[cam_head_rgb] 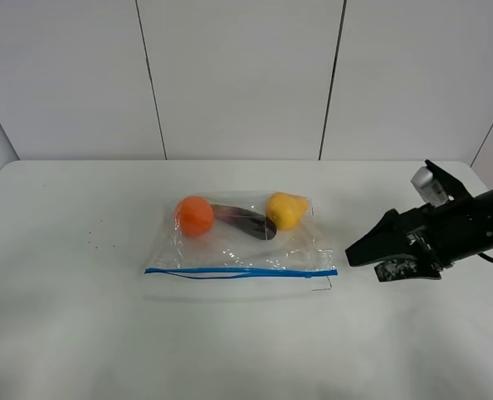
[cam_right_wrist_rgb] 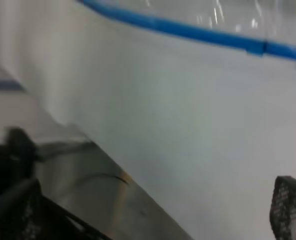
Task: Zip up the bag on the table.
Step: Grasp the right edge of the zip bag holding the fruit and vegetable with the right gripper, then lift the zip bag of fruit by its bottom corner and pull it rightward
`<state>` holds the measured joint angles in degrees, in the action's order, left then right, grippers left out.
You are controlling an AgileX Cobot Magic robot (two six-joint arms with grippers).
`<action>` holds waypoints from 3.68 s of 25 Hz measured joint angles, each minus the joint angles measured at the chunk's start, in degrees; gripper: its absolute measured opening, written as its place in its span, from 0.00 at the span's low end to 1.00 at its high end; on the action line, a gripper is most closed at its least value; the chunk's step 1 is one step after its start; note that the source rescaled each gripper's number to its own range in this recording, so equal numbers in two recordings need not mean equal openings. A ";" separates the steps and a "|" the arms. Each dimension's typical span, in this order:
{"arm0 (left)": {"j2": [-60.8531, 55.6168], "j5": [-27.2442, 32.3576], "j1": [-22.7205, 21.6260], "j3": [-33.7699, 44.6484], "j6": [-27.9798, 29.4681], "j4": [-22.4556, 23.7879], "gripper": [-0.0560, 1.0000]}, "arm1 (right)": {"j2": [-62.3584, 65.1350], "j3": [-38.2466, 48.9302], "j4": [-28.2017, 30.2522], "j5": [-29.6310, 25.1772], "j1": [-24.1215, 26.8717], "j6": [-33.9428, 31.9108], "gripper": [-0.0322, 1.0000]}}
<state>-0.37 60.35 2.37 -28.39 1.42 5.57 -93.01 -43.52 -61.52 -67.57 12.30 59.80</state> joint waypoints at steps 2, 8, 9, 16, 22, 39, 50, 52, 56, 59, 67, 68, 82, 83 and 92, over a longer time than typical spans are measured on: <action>0.00 0.00 0.00 0.00 0.00 0.00 1.00 | -3.43 -0.06 -3.36 -1.19 3.79 3.60 1.00; 0.00 0.00 0.00 0.00 0.00 0.00 1.00 | -10.69 -1.75 -8.23 -1.35 8.64 10.49 1.00; 0.00 0.00 0.00 0.00 0.00 0.00 1.00 | -11.60 -2.12 -8.66 -1.35 8.57 11.28 1.00; 0.00 0.00 0.00 0.00 0.00 0.00 1.00 | -13.16 -3.01 -9.79 0.28 8.57 12.31 1.00; 0.00 0.00 0.00 0.00 0.00 0.00 1.00 | -13.16 -3.01 -11.47 3.34 8.57 10.43 1.00; 0.00 0.00 0.00 0.00 0.00 0.00 1.00 | -24.62 -6.35 -14.55 5.37 1.34 11.42 1.00; 0.00 0.00 0.00 0.00 0.00 0.00 1.00 | -27.97 -11.49 -18.25 5.73 -6.99 10.20 1.00; 0.00 0.00 0.00 0.00 0.00 0.00 1.00 | -28.25 -11.99 -18.82 5.73 -7.88 10.02 1.00; 0.00 0.00 0.00 0.00 0.00 0.00 1.00 | -28.47 -12.17 -19.74 5.61 -8.29 9.84 1.00; 0.00 0.00 0.00 0.00 0.00 0.00 1.00 | -28.51 -12.17 -19.74 5.47 -8.29 9.67 0.98; 0.00 0.00 0.00 0.00 0.00 0.00 1.00 | -28.51 -12.17 -19.11 4.71 -8.29 8.70 0.67; 0.00 0.00 0.00 0.00 0.00 0.00 1.00 | -28.51 -12.17 -19.11 4.42 -8.29 8.43 0.64; 0.00 0.00 0.00 0.00 -0.02 0.00 1.00 | -28.51 -12.17 -17.17 4.22 -8.29 7.45 0.08; 0.00 0.00 0.00 0.00 -0.02 0.00 1.00 | -28.51 -12.17 -17.17 4.02 -8.29 7.45 0.05; 0.00 0.00 0.00 0.00 -0.02 0.00 1.00 | -28.51 -12.17 -17.71 -0.71 -8.29 7.31 0.03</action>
<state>-0.37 60.35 2.37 -28.39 1.40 5.57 -121.53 -55.69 -79.24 -68.28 4.00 67.11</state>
